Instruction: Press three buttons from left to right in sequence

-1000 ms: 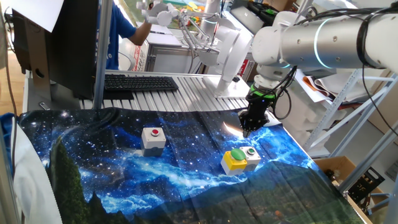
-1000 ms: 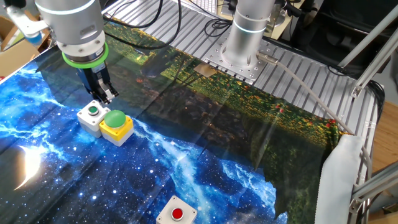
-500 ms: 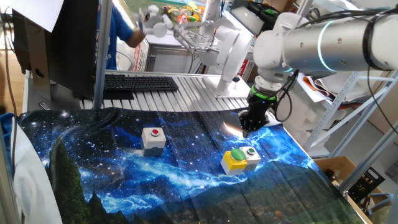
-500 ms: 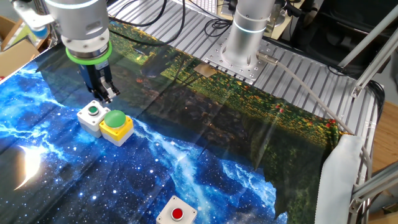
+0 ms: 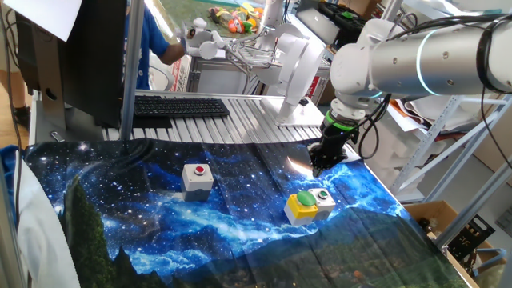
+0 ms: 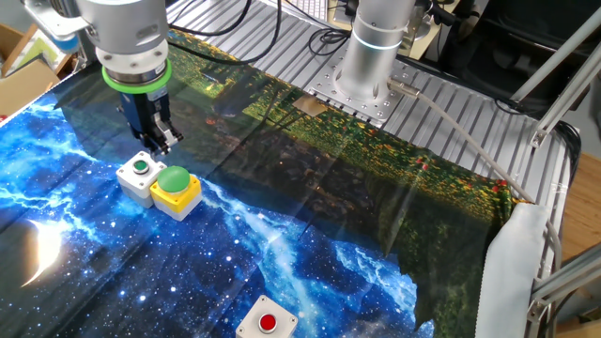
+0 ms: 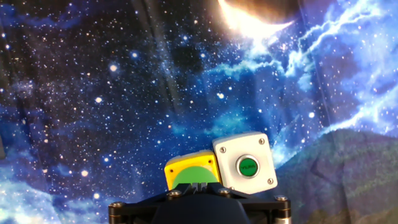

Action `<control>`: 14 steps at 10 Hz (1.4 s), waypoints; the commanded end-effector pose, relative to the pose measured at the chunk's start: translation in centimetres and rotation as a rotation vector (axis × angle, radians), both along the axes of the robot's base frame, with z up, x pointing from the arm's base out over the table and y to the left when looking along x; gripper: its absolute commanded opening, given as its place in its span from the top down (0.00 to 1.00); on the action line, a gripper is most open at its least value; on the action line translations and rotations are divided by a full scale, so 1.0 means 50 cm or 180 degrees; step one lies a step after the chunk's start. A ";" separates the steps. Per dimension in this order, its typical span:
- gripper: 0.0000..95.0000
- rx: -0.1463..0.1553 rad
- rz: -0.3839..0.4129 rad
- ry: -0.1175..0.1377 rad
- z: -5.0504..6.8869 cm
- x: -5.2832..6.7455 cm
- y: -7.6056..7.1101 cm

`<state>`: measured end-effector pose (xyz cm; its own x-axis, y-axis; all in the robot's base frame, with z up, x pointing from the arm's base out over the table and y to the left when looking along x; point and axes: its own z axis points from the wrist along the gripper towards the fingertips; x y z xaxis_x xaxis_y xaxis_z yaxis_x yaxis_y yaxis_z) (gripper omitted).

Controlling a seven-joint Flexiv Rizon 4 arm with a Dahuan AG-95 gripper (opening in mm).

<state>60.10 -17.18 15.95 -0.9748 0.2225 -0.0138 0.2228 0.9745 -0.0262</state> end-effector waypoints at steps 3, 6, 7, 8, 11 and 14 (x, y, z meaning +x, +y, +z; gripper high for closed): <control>1.00 0.0004 -0.0006 0.0013 0.001 -0.003 0.000; 1.00 0.0281 -0.0103 0.0037 -0.003 -0.010 0.001; 1.00 0.0226 -0.0100 0.0027 -0.004 -0.012 0.002; 1.00 0.0218 -0.0105 0.0024 -0.002 -0.012 0.005; 1.00 0.0205 -0.0097 0.0075 0.039 -0.015 0.029; 1.00 0.0080 -0.0241 0.0054 0.071 -0.030 0.070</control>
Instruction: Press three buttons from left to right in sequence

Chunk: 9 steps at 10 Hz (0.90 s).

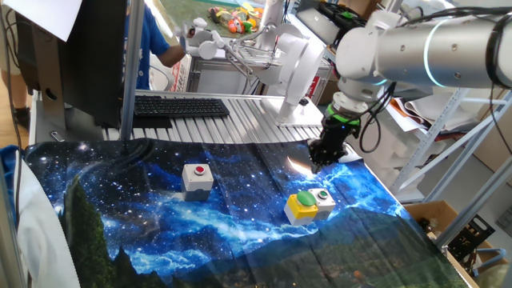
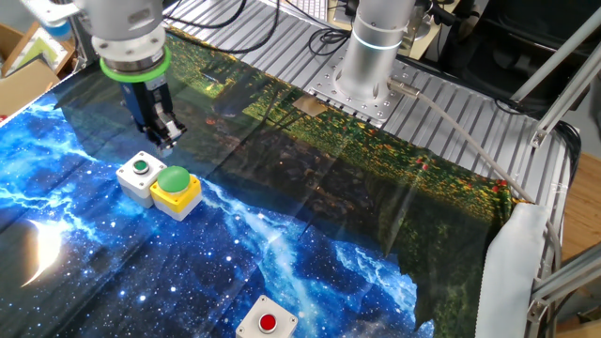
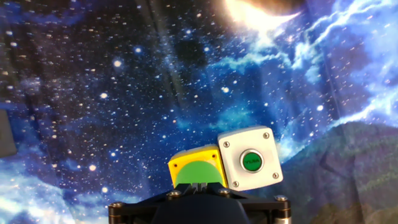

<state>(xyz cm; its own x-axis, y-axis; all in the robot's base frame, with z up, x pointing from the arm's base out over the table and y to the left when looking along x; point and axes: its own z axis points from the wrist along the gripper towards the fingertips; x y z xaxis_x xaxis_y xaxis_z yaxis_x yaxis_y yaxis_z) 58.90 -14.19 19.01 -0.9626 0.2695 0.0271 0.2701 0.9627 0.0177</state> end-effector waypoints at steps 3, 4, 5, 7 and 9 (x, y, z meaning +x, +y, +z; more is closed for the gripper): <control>1.00 -0.0152 -0.0062 -0.0015 0.030 -0.006 0.005; 1.00 -0.0146 -0.0035 -0.0001 0.033 -0.005 0.000; 1.00 -0.0145 -0.0041 -0.0004 0.035 -0.005 0.000; 1.00 -0.0116 -0.0080 0.0018 0.034 -0.006 0.000; 1.00 -0.0098 -0.0100 0.0020 0.025 -0.007 0.004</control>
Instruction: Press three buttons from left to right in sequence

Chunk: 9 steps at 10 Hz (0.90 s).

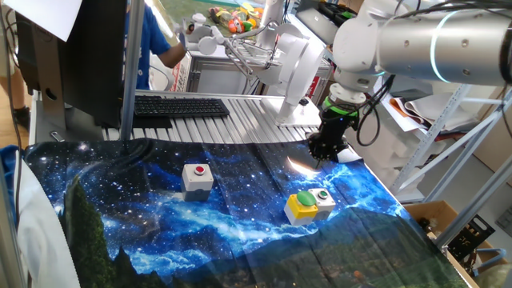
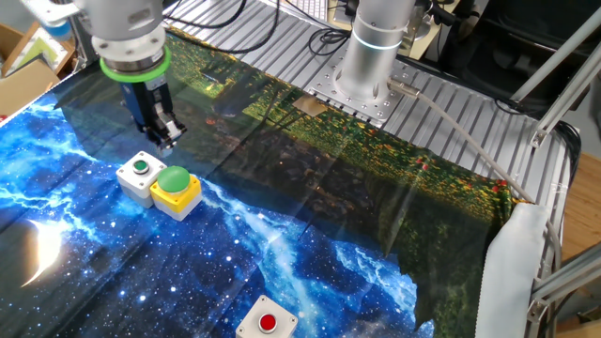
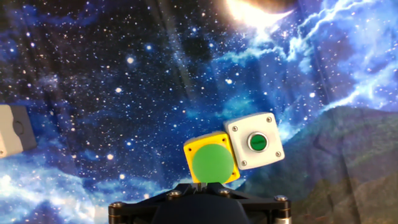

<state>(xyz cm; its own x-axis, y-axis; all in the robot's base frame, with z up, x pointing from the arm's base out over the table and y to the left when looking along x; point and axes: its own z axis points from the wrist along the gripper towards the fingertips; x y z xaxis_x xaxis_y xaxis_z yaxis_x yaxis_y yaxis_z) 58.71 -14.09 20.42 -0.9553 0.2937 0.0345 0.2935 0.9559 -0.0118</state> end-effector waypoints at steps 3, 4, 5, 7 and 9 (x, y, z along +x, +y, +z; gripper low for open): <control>1.00 0.0021 -0.0294 -0.0064 -0.027 -0.015 0.067; 1.00 0.0018 -0.0319 -0.0087 -0.023 -0.027 0.083; 1.00 0.0032 -0.0393 -0.0088 -0.017 -0.030 0.089; 1.00 0.0016 -0.0420 -0.0086 -0.011 -0.034 0.095; 1.00 -0.0019 -0.0443 -0.0088 -0.007 -0.032 0.096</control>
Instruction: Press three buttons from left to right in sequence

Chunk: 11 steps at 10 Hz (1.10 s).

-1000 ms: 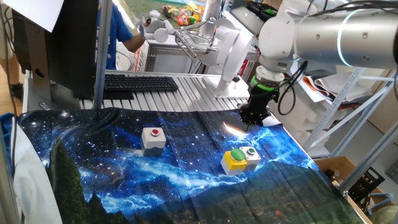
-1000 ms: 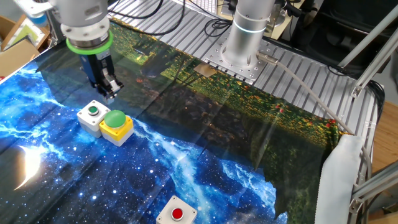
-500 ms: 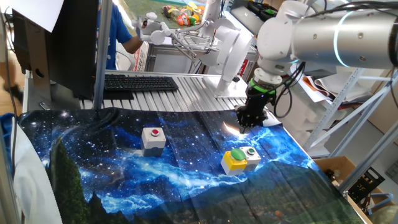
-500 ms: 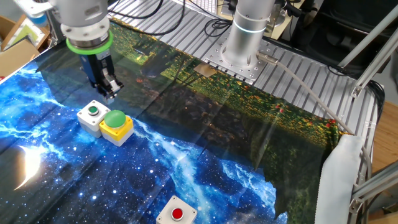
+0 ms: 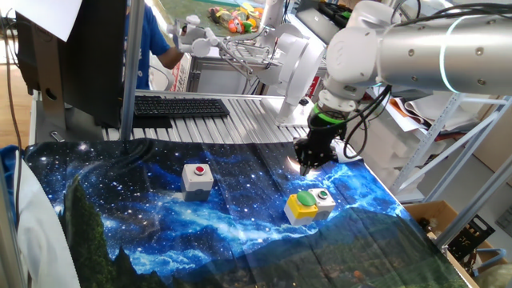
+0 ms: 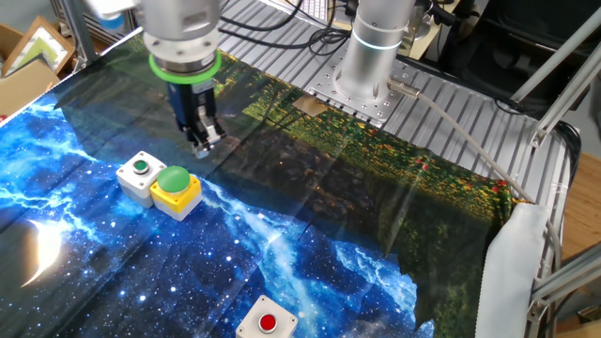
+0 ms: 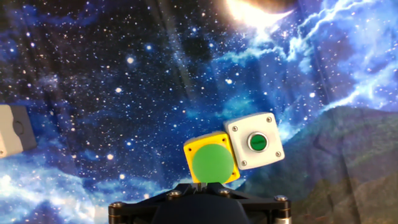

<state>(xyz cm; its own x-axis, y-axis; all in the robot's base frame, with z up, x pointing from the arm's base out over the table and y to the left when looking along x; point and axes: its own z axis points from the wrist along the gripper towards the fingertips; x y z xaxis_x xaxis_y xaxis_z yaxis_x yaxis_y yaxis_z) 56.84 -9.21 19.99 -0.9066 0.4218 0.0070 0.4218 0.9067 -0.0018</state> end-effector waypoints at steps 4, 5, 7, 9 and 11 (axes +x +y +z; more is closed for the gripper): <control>1.00 -0.0042 0.0122 0.0097 0.048 0.040 -0.013; 1.00 -0.0039 0.0129 0.0103 0.050 0.041 -0.014; 1.00 -0.0131 0.0219 0.0077 0.048 0.043 -0.017; 1.00 -0.0167 0.0463 0.0092 0.047 0.045 -0.019; 1.00 -0.0146 0.0609 0.0047 0.047 0.045 -0.019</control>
